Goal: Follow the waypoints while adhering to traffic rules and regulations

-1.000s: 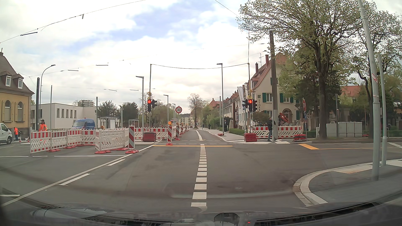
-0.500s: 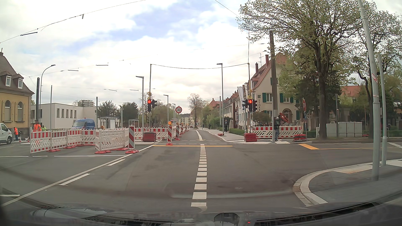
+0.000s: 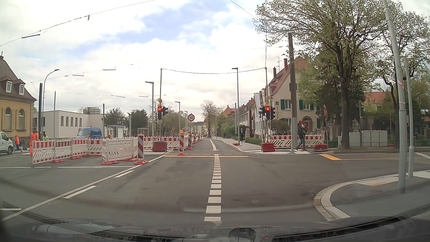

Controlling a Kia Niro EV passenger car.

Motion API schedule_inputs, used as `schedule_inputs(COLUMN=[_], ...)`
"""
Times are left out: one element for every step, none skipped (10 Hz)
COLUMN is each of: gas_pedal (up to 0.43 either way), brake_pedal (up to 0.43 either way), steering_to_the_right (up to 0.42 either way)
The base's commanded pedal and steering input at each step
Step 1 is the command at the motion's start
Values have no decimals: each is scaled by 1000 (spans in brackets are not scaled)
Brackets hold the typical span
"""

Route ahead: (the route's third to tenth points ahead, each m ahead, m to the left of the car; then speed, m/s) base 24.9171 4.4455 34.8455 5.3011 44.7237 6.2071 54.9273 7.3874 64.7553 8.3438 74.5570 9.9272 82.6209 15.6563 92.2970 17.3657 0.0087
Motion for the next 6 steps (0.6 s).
schedule_inputs(gas_pedal=[0,0,0,0,0,0], brake_pedal=[207,207,207,213,213,213], steering_to_the_right=[-28,-28,-28,-28,-28,-28])
